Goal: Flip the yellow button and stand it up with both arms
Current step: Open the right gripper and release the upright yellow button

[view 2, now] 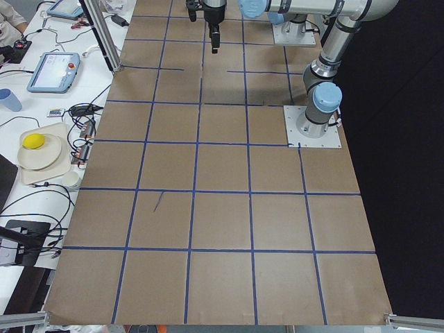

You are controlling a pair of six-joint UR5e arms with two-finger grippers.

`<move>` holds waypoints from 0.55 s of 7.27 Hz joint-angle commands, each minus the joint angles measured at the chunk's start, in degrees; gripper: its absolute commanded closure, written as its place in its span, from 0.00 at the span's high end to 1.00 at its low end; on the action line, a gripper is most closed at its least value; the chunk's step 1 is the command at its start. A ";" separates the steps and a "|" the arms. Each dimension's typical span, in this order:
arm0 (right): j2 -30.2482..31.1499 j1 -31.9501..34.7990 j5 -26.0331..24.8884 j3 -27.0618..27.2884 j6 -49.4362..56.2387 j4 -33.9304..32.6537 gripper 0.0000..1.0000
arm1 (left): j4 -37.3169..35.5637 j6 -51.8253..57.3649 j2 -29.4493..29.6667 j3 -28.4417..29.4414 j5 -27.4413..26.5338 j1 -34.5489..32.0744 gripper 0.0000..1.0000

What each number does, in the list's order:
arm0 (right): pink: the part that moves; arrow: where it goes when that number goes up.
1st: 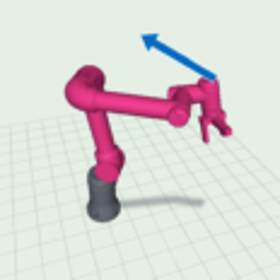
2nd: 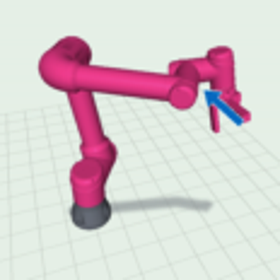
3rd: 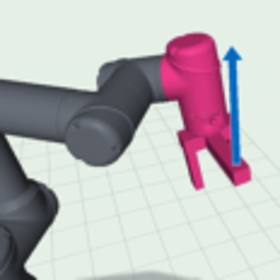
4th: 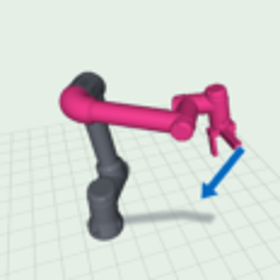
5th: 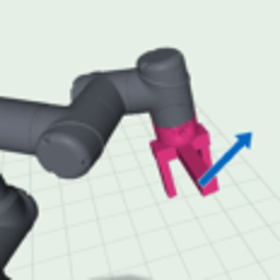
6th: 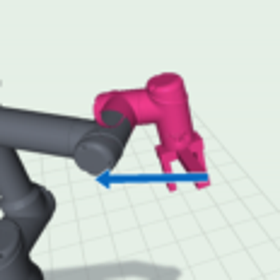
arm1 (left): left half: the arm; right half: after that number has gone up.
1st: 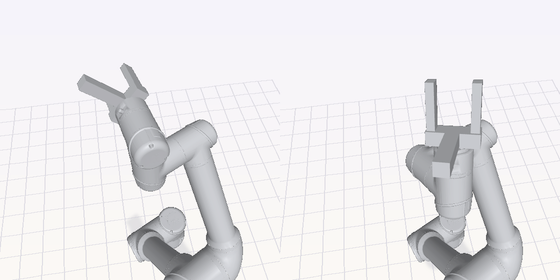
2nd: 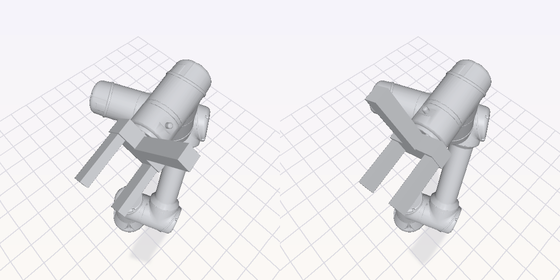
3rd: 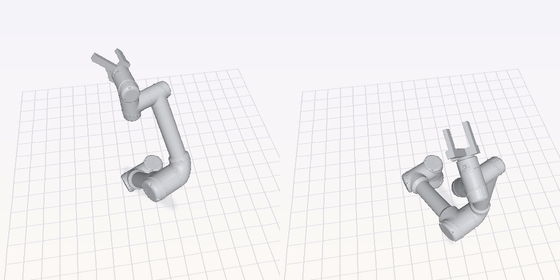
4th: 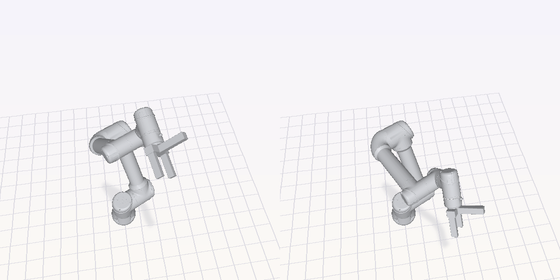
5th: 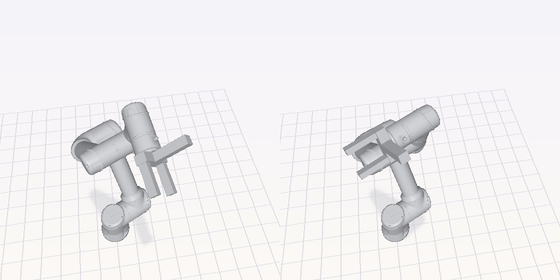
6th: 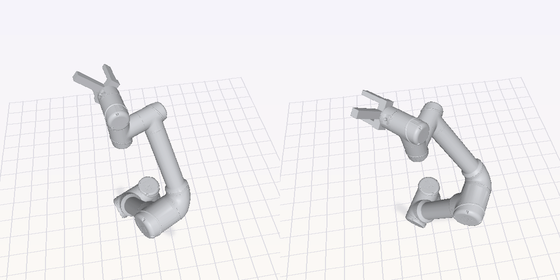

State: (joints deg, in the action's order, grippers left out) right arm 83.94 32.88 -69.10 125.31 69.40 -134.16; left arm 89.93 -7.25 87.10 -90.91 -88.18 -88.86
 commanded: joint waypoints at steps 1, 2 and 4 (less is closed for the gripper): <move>3.05 0.86 -2.27 -6.35 -9.07 10.60 1.00 | 0.16 -0.05 -0.26 0.04 -0.15 -0.09 0.99; 4.11 3.91 -3.75 -12.05 -14.07 18.42 1.00 | 0.24 -0.13 -0.26 0.04 -0.06 -0.09 0.99; 5.44 14.87 -13.04 -24.44 -33.09 33.36 1.00 | 0.42 -0.13 0.00 0.04 -0.06 -0.09 0.99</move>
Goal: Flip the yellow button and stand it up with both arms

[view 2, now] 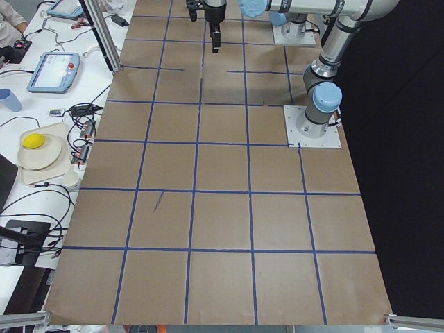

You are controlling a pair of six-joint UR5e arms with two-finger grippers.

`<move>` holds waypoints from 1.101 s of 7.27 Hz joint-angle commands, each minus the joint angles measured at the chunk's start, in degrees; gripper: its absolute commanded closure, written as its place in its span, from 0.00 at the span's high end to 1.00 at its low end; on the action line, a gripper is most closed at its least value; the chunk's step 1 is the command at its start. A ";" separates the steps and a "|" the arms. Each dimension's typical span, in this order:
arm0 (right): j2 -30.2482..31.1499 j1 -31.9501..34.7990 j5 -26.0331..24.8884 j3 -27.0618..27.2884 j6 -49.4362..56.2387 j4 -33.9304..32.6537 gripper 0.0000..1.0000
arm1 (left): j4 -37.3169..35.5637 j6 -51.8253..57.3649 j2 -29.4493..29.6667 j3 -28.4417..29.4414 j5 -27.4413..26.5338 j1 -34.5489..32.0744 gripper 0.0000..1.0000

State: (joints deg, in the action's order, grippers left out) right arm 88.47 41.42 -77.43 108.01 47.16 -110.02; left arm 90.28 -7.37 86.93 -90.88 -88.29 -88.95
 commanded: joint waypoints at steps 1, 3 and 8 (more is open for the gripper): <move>2.04 12.74 -7.01 -12.94 -22.34 17.91 1.00 | 0.07 -0.10 0.25 0.00 0.05 0.00 0.99; 3.28 26.00 -7.99 -18.78 -40.48 28.42 1.00 | 0.07 -0.10 0.08 0.00 0.05 0.00 0.99; 5.75 45.24 -10.46 -13.98 -53.40 26.45 1.00 | 0.07 0.08 0.34 0.44 0.22 0.09 1.00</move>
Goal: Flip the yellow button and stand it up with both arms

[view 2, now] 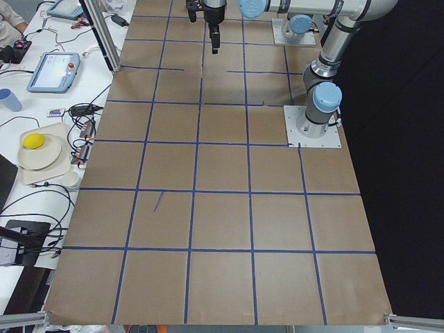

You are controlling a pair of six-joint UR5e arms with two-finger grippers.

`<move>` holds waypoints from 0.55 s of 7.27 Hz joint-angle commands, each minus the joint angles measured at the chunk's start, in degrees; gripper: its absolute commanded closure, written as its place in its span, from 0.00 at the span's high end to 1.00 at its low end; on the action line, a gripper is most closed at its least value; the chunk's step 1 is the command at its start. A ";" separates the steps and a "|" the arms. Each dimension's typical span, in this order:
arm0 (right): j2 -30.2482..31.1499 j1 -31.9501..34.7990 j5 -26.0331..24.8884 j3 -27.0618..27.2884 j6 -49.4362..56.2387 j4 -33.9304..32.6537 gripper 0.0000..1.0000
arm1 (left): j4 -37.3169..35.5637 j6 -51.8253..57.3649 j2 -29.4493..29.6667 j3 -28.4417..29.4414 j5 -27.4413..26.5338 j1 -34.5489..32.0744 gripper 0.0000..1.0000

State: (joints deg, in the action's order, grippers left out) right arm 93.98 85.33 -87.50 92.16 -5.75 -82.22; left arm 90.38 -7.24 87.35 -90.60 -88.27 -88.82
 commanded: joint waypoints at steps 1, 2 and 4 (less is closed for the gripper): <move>0.41 1.33 -4.31 2.32 -0.66 -1.54 1.00 | -0.03 0.20 -0.16 0.16 0.03 0.22 1.00; 0.85 1.33 -5.57 2.24 -1.01 -1.46 1.00 | -0.03 0.21 -0.07 -0.10 0.21 0.23 1.00; 1.82 1.33 -5.32 1.62 -0.40 -1.54 1.00 | 0.06 0.12 -0.07 -0.28 0.03 0.14 1.00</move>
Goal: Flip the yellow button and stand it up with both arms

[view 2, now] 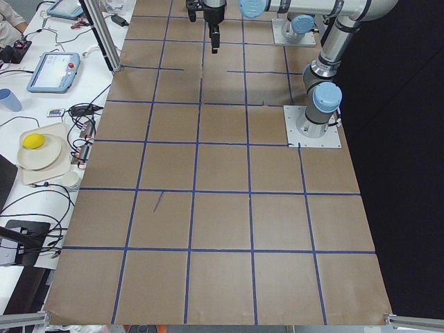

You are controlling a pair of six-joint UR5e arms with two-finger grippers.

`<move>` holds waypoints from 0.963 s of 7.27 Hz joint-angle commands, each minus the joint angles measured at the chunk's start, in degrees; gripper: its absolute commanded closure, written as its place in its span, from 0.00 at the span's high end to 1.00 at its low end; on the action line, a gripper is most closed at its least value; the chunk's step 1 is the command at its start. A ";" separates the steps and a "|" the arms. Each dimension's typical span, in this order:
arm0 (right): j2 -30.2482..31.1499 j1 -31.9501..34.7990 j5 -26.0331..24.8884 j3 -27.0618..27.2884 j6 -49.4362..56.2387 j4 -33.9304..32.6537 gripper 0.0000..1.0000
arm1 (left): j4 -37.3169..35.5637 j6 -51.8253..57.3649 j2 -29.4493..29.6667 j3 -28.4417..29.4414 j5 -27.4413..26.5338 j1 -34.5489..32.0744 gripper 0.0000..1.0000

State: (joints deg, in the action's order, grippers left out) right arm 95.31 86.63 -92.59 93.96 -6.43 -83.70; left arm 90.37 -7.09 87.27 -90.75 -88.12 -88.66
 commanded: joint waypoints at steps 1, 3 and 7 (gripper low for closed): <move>0.67 0.03 -0.05 -0.53 0.02 -0.14 1.00 | -0.01 -0.20 0.01 0.31 0.14 -0.11 1.00; 1.63 0.03 0.66 -0.88 0.54 -1.19 1.00 | -0.02 -0.29 -0.26 0.31 0.14 -0.37 1.00; 2.25 0.12 0.57 -0.88 0.63 -1.64 1.00 | 0.07 -0.55 -0.43 0.31 0.41 -0.55 1.00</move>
